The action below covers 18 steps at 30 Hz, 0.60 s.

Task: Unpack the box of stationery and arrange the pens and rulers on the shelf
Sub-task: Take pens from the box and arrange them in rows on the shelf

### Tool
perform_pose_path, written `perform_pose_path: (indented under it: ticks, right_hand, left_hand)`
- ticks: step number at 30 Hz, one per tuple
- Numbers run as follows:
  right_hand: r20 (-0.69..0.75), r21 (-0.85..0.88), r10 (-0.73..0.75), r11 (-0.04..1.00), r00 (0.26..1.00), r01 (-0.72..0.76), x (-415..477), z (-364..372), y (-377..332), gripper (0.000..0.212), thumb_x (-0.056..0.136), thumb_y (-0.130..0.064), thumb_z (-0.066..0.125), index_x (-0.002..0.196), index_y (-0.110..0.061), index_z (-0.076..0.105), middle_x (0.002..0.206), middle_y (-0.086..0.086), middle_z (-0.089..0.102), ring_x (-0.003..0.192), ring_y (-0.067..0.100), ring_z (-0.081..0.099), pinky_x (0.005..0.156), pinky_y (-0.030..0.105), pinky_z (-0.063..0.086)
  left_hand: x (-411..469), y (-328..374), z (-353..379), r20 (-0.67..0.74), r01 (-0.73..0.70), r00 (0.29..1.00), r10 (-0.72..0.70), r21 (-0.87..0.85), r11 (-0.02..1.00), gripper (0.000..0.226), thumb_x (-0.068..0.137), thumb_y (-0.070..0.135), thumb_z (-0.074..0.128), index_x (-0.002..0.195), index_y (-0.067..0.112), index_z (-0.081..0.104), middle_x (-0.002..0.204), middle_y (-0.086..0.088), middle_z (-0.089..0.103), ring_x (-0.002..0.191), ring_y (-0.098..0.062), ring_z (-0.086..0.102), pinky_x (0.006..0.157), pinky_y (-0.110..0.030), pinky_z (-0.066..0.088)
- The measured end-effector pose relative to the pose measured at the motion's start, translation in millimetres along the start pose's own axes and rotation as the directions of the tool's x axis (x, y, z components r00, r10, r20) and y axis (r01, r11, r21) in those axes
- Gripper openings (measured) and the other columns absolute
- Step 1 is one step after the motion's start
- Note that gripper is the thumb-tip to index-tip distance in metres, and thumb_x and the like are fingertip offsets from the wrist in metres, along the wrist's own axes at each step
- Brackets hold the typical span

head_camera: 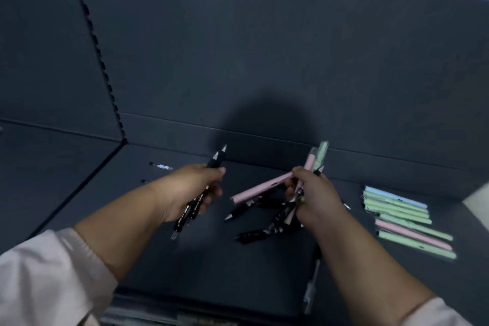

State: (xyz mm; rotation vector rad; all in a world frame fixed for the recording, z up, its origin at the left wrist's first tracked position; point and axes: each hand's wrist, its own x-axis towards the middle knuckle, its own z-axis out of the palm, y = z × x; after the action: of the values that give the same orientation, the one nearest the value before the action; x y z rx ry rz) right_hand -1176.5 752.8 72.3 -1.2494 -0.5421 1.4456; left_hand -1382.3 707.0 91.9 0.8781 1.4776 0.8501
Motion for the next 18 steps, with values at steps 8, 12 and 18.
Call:
perform_pose_path:
  ticks: [8,12,18]
  right_hand:
    - [-0.219,0.044,-0.086,0.994,0.972,0.098,-47,-81,-28,0.008,0.092,-0.001,0.053,0.095,-0.009,0.051,0.068,0.008,0.057,0.041,0.007,0.058,0.037,0.015,0.041]
    - [-0.333,0.053,-0.073,0.994,0.94,0.096,-61,-141,-38,0.014,0.094,-0.002,0.052,0.108,-0.003,0.052,0.071,0.011,0.059,0.042,0.009,0.058,0.037,0.015,0.042]
    - [-0.426,0.076,-0.026,0.995,0.905,0.065,-65,-208,-47,0.023,0.093,-0.002,0.055,0.115,0.0,0.051,0.069,0.014,0.061,0.052,0.016,0.055,0.036,0.018,0.044]
  left_hand:
    - [-18,8,43,0.189,-0.044,0.981,0.039,0.023,0.999,0.018,0.098,0.023,0.049,0.094,0.009,0.058,0.064,-0.005,0.059,0.053,-0.016,0.056,0.051,-0.028,0.048]
    - [-36,9,76,0.243,-0.102,0.967,0.081,0.074,0.992,0.02,0.099,0.026,0.046,0.1,0.011,0.058,0.068,-0.005,0.056,0.057,-0.016,0.055,0.054,-0.027,0.048]
    - [-47,11,130,0.273,-0.191,0.952,0.141,0.163,0.968,0.018,0.097,0.028,0.05,0.104,0.015,0.062,0.071,-0.004,0.058,0.059,-0.014,0.055,0.056,-0.026,0.045]
